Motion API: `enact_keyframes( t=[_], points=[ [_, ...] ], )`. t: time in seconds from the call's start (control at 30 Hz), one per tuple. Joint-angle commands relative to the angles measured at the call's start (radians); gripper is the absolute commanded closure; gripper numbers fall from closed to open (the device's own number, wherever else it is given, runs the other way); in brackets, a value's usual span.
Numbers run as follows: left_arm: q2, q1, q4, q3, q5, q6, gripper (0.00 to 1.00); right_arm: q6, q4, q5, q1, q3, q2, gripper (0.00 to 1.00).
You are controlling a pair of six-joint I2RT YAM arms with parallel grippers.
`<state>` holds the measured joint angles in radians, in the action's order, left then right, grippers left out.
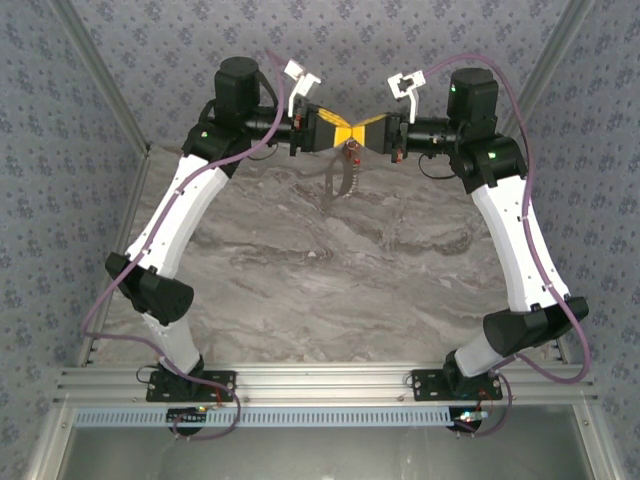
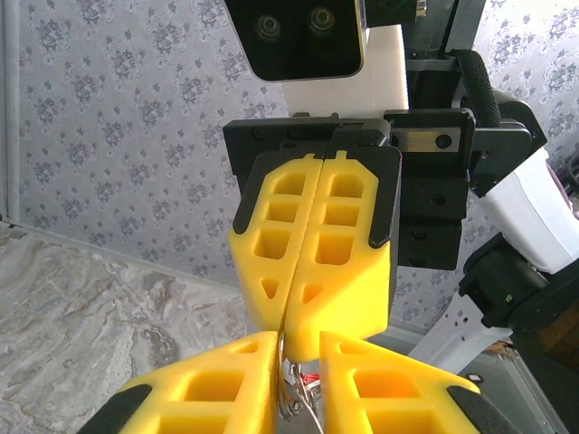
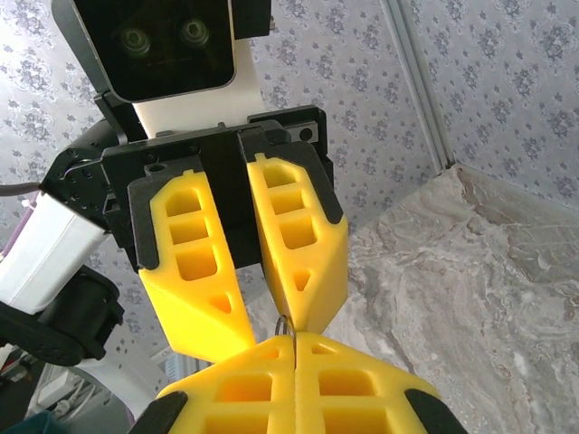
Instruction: Put the keys on the keyring
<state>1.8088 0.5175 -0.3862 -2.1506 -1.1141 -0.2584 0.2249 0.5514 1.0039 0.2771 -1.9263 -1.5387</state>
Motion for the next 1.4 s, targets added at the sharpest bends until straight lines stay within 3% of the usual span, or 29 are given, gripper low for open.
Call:
enact_keyframes(
  t=[0.0,0.2,0.3,0.43,0.53,0.7,1.07,1.37],
  points=[
    [0.014,0.011,0.007,-0.032,-0.049,0.003,0.83,0.027,-0.057,0.007,-0.009,0.009,0.005,1.0],
    [0.02,0.022,0.008,-0.041,-0.05,0.01,1.0,0.06,-0.096,0.019,-0.009,0.018,0.004,1.0],
    [0.021,0.028,0.004,-0.049,-0.014,0.011,1.0,0.091,-0.122,0.028,-0.014,0.025,0.008,1.0],
    [-0.002,0.028,0.03,-0.03,0.09,0.019,1.0,0.274,-0.343,0.066,-0.075,0.12,0.045,0.73],
    [-0.031,0.028,0.128,0.017,0.138,-0.019,1.0,0.456,-0.572,0.091,-0.14,0.214,0.078,0.64],
    [-0.068,0.028,0.278,0.079,0.183,-0.094,1.0,0.579,-0.732,0.101,-0.184,0.302,0.108,0.61],
    [-0.066,0.027,0.405,0.083,0.205,-0.19,1.0,0.597,-0.77,0.069,-0.135,0.39,0.133,0.55],
    [-0.06,0.027,0.428,0.079,0.205,-0.212,1.0,0.61,-0.793,0.075,-0.096,0.362,0.102,0.55]
  ],
)
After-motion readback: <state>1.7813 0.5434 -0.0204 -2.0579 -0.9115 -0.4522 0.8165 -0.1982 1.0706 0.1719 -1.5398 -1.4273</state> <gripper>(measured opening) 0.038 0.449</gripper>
